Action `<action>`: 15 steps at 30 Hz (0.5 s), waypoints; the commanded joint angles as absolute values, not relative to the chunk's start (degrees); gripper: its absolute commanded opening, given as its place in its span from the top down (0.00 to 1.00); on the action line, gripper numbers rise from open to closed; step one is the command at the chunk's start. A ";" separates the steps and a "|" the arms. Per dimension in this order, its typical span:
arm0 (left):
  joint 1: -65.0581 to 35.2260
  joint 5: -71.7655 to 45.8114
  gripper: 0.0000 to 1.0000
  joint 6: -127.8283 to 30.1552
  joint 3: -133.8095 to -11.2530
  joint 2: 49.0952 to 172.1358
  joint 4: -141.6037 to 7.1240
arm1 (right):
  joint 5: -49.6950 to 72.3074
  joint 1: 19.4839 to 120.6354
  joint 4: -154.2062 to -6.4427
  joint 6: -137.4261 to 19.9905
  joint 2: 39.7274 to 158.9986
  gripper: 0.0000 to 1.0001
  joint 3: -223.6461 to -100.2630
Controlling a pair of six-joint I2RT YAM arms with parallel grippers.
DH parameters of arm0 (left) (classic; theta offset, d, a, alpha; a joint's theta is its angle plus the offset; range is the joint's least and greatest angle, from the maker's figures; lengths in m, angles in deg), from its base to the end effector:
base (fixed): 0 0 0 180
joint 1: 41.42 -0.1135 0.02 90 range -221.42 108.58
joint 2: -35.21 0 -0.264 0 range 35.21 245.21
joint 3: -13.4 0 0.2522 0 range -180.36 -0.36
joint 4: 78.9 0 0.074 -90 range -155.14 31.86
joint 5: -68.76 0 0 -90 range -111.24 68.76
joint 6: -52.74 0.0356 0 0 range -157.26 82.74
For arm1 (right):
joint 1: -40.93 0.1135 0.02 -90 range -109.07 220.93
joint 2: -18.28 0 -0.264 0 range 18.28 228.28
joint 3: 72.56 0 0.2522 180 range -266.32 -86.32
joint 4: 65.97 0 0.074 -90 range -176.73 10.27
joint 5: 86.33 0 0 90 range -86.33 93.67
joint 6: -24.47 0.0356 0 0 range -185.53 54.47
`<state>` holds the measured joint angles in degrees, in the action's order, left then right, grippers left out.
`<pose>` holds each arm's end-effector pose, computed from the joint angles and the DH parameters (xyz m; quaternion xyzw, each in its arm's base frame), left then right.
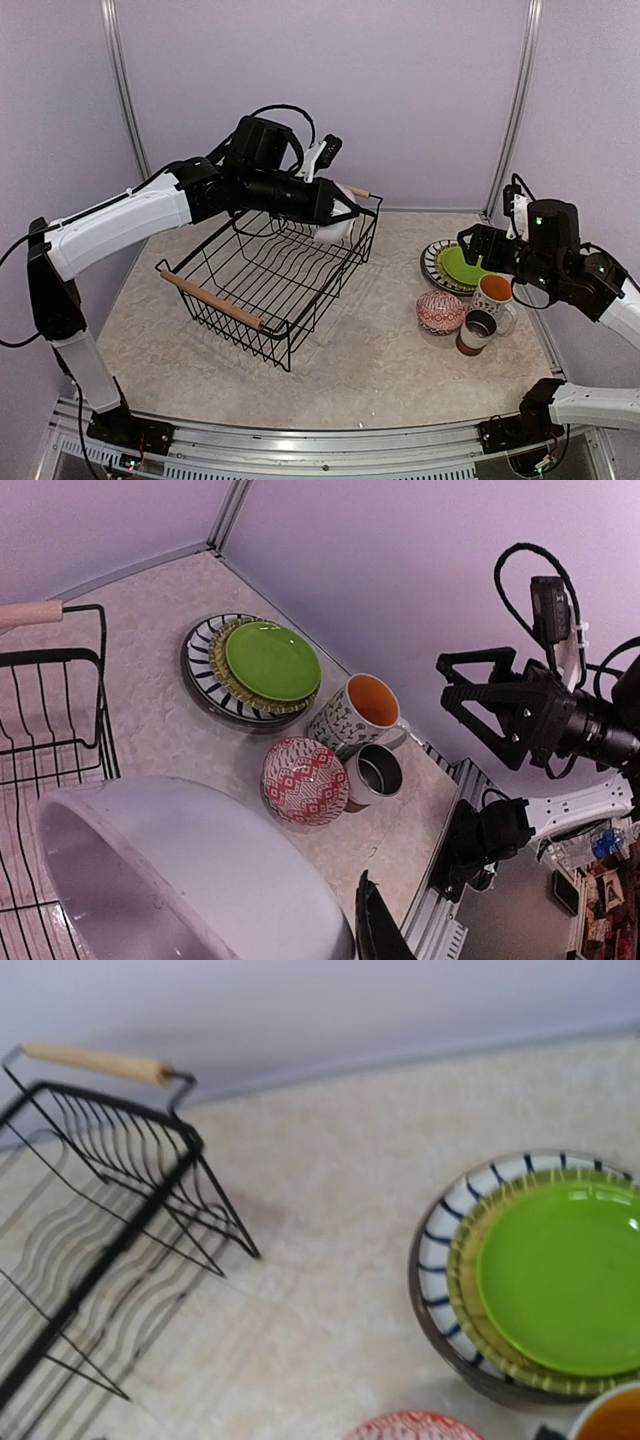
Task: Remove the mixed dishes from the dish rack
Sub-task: Pass from the left arm to the right
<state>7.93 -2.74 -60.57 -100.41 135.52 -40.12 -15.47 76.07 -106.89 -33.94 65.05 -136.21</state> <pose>0.2585 -0.3184 0.3861 0.2717 0.7929 -0.4224 0.3451 0.1529 0.0934 0.3352 0.0648 0.8296 0.1787 0.5250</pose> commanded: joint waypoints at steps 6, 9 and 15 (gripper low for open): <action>16.29 -14.39 1.00 -35.14 -102.03 138.47 -36.24 | -4.48 76.53 -102.41 -32.72 64.98 0.01 -138.24; 18.86 -19.34 1.00 -24.31 -98.54 138.07 -36.68 | 0.15 76.53 -102.44 -30.91 67.39 0.00 -140.34; 23.83 -22.77 1.00 -0.61 -83.31 132.38 -43.91 | 8.91 76.51 -105.19 -31.16 75.45 0.00 -147.38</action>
<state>21.46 -17.69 -20.61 -90.71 136.81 -39.49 0.88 76.07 -103.89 -31.36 71.45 -142.72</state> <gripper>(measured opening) 0.138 0.997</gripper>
